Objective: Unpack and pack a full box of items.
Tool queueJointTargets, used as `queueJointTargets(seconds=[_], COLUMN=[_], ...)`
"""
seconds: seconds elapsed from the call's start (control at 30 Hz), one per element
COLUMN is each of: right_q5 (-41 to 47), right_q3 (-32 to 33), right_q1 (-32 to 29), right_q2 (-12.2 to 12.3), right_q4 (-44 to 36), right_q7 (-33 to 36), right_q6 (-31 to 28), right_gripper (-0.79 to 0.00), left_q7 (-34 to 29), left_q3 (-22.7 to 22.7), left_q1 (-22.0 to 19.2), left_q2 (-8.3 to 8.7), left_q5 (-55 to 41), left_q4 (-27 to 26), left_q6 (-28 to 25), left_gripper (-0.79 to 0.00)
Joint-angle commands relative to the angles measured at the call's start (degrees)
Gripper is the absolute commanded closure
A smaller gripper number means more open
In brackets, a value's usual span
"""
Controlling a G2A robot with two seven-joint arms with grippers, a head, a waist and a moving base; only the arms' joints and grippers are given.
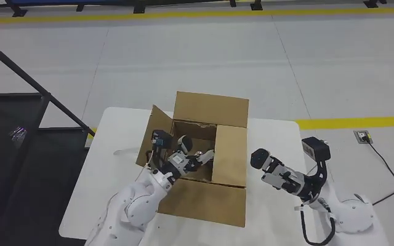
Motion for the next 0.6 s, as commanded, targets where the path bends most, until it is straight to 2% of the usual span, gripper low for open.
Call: queueJointTargets(seconds=[0.0,0.13,0.33,0.57], right_q5=[0.02,0.24,1.26,2.11], right_q3=[-0.27,-0.23,0.99,2.42], right_q1=[0.27,0.65,-0.36,-1.75], right_q2=[0.04,0.30,0.80,1.38], right_q4=[-0.22,0.38,1.27,1.41], right_q7=[-1.63,-1.97,-2.10,-1.98], right_q6=[0.70,1.58,2.20,2.31], right_gripper=[-0.785,-0.785,-0.785,-0.785], left_q7=[-6.41,-16.18,-23.64,-25.79], left_q3=[-0.05,1.95,5.56,9.79], left_q1=[-1.98,-6.07,-11.76,-16.66], left_q2=[-0.19,-0.80,-2.04,-3.84], left_q5=[-8.65,-18.16,-26.26,-31.67], left_q4=[2.68,8.56,17.22,25.59], left_q6=[-0.15,0.97,2.13,0.54], left_gripper=[-0.785,-0.785,-0.785,-0.785])
